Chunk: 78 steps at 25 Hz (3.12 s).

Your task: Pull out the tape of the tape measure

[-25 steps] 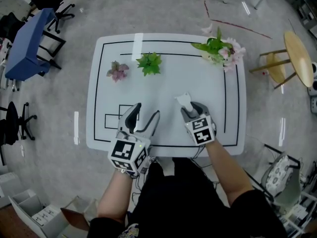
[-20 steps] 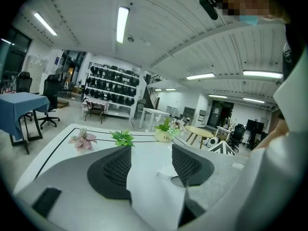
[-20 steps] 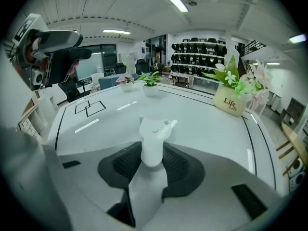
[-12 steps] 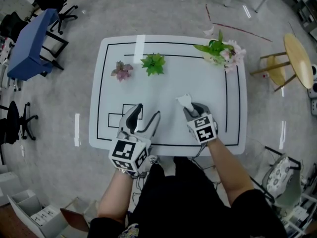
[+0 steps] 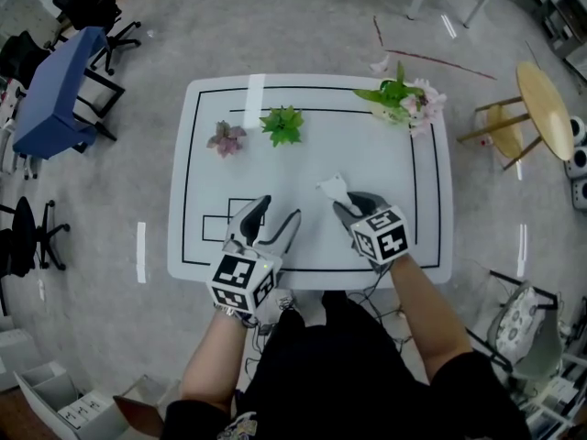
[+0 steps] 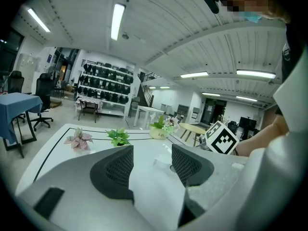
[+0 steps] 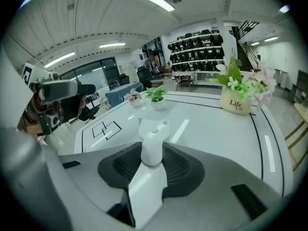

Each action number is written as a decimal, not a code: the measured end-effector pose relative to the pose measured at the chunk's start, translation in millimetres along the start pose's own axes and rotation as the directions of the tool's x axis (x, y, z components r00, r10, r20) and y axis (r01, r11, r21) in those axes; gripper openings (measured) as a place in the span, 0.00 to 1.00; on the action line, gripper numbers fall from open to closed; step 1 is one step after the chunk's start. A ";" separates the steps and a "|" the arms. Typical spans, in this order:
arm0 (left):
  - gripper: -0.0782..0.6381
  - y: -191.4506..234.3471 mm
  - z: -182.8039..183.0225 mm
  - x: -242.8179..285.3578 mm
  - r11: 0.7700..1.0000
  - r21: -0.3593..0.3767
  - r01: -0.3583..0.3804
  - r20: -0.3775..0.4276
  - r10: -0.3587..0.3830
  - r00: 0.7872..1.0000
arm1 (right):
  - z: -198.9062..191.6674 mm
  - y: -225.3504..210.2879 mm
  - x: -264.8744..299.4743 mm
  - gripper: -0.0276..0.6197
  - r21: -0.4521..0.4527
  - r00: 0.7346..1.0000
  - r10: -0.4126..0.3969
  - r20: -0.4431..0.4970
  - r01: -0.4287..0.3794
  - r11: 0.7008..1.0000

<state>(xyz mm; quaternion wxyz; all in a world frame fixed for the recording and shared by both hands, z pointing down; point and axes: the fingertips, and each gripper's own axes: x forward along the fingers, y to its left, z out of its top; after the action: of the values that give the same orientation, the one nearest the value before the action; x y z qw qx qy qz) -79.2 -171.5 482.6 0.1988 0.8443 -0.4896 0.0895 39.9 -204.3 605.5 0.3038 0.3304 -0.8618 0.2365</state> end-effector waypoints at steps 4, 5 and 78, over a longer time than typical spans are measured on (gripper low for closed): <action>0.45 -5.1 2.1 4.4 1.000 0.013 0.028 -0.009 -0.028 1.000 | 22.6 11.8 -18.2 0.25 -0.035 0.999 0.039 0.022 -0.038 0.999; 0.45 -6.2 3.4 5.2 0.999 0.017 0.035 -0.009 -0.035 0.999 | 27.3 15.3 -22.6 0.25 -0.041 0.998 0.050 0.026 -0.048 0.998; 0.15 -6.9 37.4 -26.8 0.991 0.121 0.051 -0.010 -0.050 0.999 | 71.3 66.4 -99.8 0.24 -0.076 0.992 -0.102 0.075 0.108 0.991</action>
<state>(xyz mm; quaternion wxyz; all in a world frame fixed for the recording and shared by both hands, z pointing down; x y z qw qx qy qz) -88.4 -163.1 437.7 0.1511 0.8666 -0.4610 0.1168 25.9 -160.7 473.8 0.2981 0.3712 -0.8621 0.1737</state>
